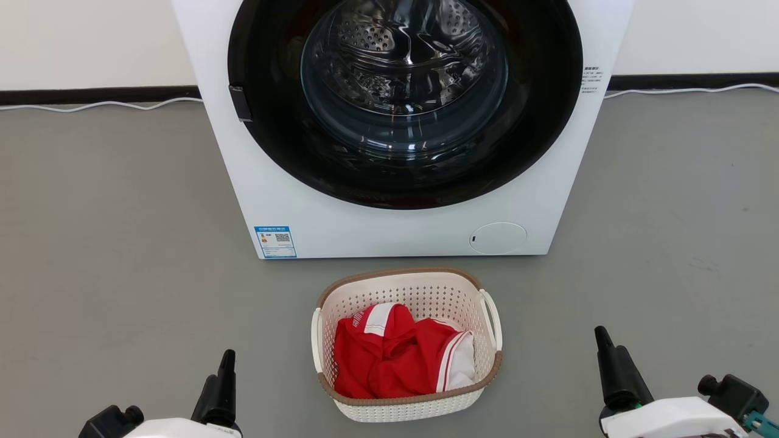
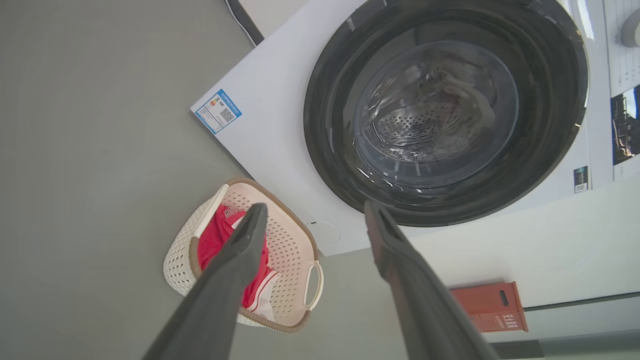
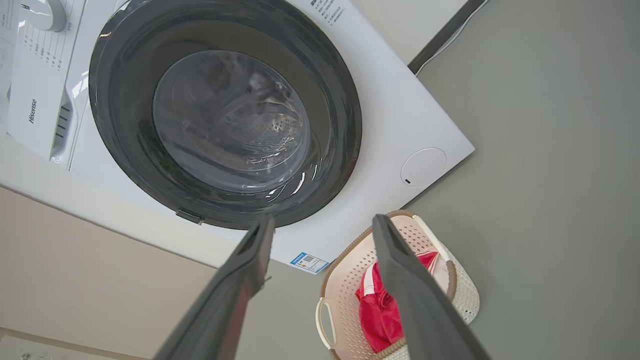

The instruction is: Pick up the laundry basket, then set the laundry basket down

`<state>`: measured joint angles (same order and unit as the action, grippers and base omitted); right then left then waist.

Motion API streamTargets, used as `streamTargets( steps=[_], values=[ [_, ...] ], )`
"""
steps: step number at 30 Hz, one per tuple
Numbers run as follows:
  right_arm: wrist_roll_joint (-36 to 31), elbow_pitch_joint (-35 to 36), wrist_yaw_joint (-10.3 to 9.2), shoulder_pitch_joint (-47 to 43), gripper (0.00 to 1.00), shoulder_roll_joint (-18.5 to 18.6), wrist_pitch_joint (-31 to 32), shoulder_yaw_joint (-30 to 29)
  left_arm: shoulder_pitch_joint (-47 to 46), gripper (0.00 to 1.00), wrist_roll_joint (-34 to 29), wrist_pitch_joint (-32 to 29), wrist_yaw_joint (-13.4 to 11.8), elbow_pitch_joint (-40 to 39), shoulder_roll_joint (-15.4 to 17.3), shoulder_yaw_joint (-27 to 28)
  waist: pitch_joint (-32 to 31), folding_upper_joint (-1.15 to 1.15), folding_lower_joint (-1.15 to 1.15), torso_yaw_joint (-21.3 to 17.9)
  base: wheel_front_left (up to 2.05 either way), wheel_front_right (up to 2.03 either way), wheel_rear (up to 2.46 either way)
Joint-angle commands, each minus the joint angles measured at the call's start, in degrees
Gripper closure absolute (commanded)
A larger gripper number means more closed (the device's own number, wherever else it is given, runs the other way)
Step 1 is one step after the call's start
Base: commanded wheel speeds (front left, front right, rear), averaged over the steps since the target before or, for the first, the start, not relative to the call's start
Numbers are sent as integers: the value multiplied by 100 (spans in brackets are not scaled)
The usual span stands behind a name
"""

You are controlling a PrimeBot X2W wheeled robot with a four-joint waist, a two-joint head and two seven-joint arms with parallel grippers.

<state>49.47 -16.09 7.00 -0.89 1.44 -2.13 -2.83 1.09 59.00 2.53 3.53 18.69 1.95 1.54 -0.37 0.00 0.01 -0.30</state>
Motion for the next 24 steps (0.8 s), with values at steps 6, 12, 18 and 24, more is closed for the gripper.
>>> streamTargets(
  steps=[6, 12, 18, 24],
  values=[
    [-647, 192, 24, 295, 0, 83, -182, 148, -203, 0, -542, 143, -53, -147, 42, 64, -2, 0, -1, -10, 0, 0, 0],
    [-1045, 216, 26, 304, 0, 87, -266, 191, -193, 0, -892, 227, -61, -155, 43, 76, -6, 0, -1, -25, 0, 0, 0],
    [-1508, 230, 28, 308, 0, 93, -367, 240, -174, 0, -1313, 328, -86, -170, 45, 79, -10, 0, -1, -54, 0, 0, 0],
    [-1963, 230, 30, 311, 0, 98, -467, 276, -158, 0, -1727, 428, -105, -179, 48, 74, -3, 0, -1, -85, 0, 0, 0]
  ],
)
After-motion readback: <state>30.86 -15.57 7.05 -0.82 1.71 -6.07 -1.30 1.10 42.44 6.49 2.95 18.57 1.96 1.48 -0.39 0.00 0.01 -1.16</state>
